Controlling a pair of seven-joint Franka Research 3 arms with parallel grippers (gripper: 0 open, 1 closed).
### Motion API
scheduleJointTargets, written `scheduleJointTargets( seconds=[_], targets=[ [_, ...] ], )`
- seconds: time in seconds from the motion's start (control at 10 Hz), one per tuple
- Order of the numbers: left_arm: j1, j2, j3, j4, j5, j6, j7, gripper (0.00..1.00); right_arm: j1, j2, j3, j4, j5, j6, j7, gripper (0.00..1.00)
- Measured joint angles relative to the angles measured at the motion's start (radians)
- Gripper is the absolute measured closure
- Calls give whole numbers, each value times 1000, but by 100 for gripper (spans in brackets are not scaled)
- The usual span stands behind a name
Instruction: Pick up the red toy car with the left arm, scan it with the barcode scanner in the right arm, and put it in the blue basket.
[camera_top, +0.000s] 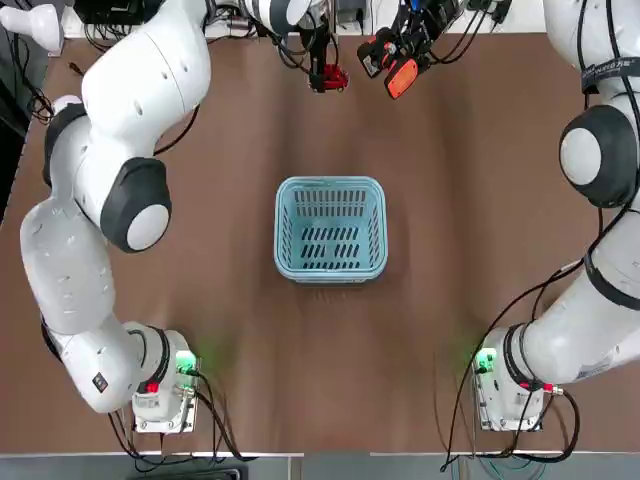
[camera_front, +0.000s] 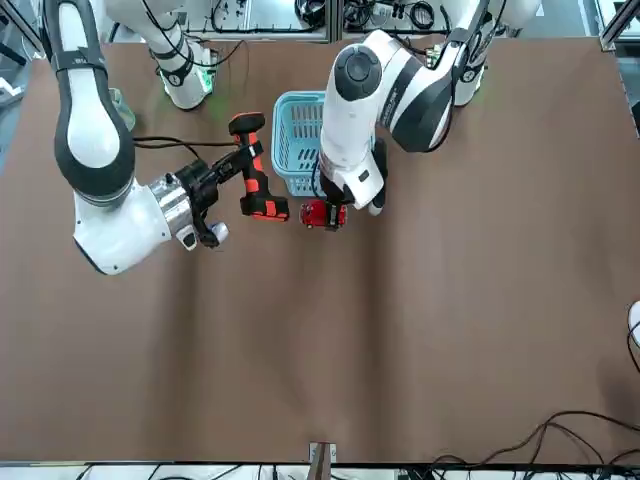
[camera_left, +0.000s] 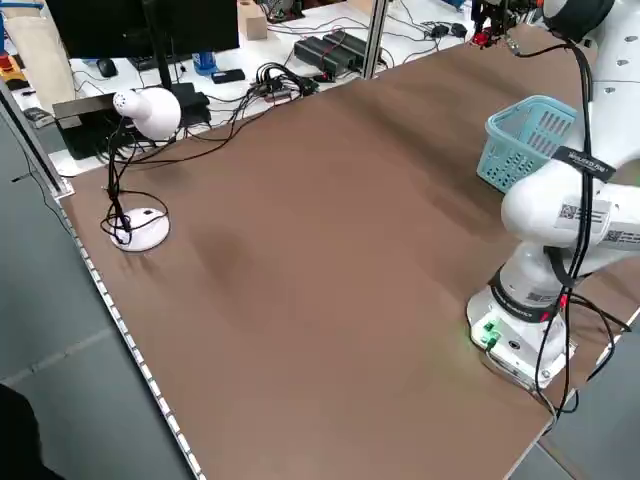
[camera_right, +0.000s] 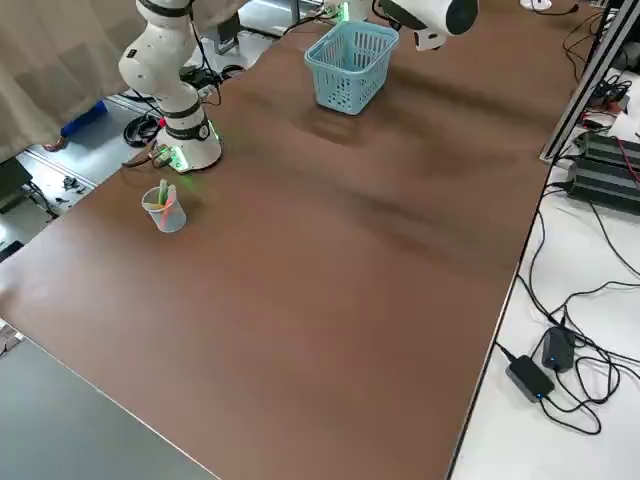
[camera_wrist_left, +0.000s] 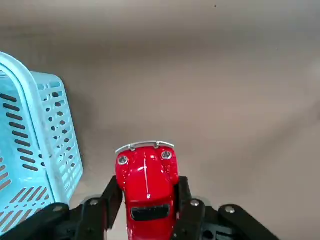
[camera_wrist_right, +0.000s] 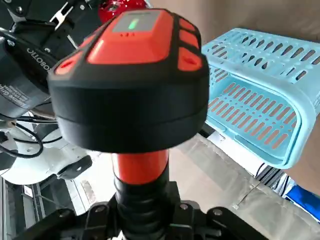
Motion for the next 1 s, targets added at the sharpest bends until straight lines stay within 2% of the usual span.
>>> scheduleJointTargets(
  seconds=[0.2,0.5,0.7,1.0],
  targets=[
    [0,-1,0,0,0,-6,0,51,13,1,1,0,-52,69,0,64],
    [-4,-28,-23,-14,0,-63,-13,51,26,1,-1,13,-255,113,25,64],
    [-8,-76,-67,-84,0,-75,-26,51,-14,0,-11,53,-430,114,31,64],
    [-27,-126,-148,-232,0,-67,-84,51,-125,-1,-15,148,-706,117,16,64]
  ],
)
